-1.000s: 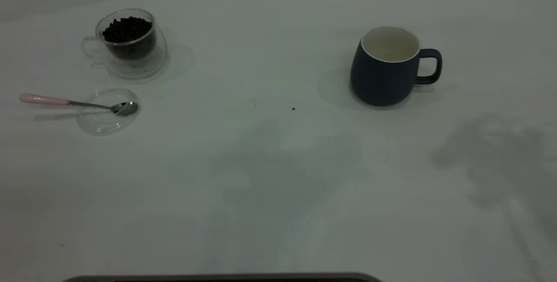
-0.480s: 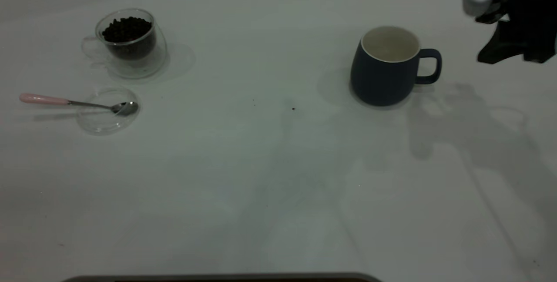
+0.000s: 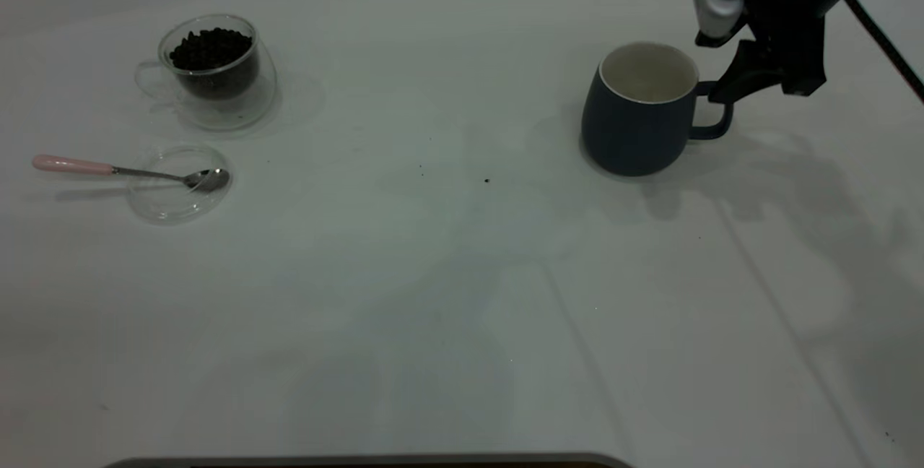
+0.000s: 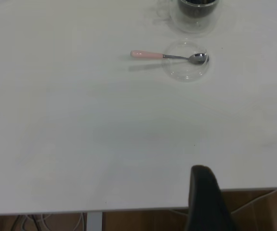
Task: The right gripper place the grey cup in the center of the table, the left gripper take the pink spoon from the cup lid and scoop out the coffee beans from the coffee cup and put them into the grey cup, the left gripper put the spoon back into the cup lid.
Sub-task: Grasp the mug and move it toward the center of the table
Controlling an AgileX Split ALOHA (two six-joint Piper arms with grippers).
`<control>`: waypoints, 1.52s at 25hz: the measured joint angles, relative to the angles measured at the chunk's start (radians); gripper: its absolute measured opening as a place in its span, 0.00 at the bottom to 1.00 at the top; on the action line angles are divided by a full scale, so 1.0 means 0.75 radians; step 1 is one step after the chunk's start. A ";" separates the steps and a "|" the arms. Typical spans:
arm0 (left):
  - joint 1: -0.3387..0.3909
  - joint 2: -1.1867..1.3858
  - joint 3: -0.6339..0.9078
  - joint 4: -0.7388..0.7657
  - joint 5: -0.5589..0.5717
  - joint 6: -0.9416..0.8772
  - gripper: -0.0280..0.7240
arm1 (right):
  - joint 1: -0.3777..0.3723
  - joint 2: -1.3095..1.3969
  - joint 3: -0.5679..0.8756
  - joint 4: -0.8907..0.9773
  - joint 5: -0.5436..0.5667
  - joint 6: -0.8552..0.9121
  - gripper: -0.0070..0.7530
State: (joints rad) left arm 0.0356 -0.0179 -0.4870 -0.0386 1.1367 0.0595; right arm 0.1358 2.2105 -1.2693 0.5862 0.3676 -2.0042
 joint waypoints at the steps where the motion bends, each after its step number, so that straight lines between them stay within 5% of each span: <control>1: 0.000 0.000 0.000 0.000 0.000 0.000 0.68 | -0.004 0.012 -0.004 0.003 0.000 -0.013 0.77; 15: 0.000 0.000 0.000 0.000 0.000 0.000 0.68 | -0.020 0.153 -0.015 0.231 -0.056 -0.147 0.69; 38: 0.000 0.000 0.000 0.000 0.000 0.000 0.68 | 0.349 0.361 -0.353 0.637 -0.019 -0.147 0.69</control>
State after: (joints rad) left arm 0.0356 -0.0179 -0.4870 -0.0386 1.1367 0.0595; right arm 0.3975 2.4815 -1.5339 1.0643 0.3530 -2.1148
